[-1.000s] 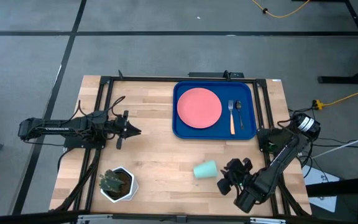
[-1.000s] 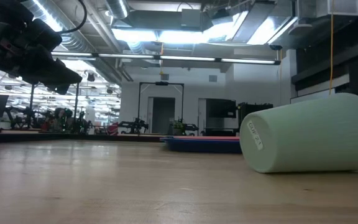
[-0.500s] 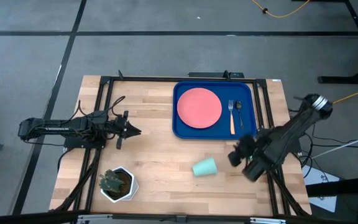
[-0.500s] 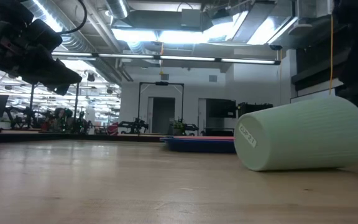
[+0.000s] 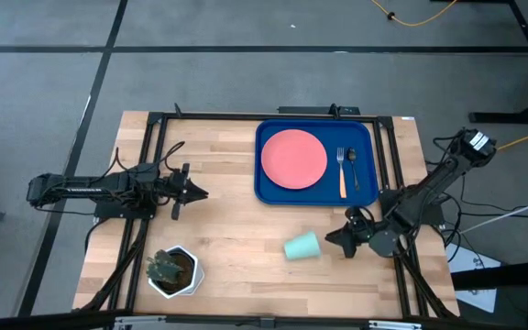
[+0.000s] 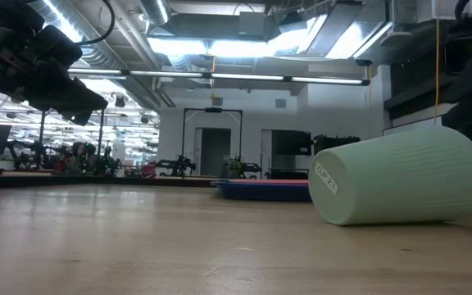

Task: Pick and place plate/cup/fork/spoon on tray
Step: Put the green cup on the dark blue tray to the top right of the pink plate

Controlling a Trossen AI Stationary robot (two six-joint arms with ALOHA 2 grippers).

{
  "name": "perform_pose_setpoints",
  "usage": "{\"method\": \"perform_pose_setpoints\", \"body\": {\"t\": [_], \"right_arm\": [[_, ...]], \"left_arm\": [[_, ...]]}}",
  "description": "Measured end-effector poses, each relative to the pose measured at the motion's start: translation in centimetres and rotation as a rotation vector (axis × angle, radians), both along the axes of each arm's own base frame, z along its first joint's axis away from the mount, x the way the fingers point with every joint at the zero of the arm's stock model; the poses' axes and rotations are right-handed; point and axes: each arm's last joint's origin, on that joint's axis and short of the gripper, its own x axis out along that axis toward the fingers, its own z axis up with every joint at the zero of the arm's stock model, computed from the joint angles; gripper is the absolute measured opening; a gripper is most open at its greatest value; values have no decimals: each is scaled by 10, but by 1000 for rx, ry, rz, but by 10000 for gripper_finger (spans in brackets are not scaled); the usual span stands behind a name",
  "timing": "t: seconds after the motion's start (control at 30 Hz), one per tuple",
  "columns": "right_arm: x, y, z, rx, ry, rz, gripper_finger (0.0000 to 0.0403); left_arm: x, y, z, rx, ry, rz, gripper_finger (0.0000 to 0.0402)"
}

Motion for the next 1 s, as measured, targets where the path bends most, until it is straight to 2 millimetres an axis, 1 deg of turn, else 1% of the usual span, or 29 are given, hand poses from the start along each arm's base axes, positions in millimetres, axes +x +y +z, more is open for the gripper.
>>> {"method": "perform_pose_setpoints", "body": {"t": [0.17, 0.27, 0.53, 0.87, 1.0], "right_arm": [[6, 7, -6, 20, 11, 28, 95], [8, 9, -13, 18, 39, 26, 95], [17, 19, -21, 52, 0, 52, 95], [24, 26, -29, 83, -34, 54, 95], [31, 34, -33, 74, -24, 53, 95]], "left_arm": [[0, 0, 0, 1, 0, 2, 41], [0, 0, 0, 1, 0, 1, 41], [0, 0, 0, 1, 0, 2, 41], [0, 0, 0, 0, 0, 2, 41], [0, 0, 0, 1, 0, 2, 41]]}}
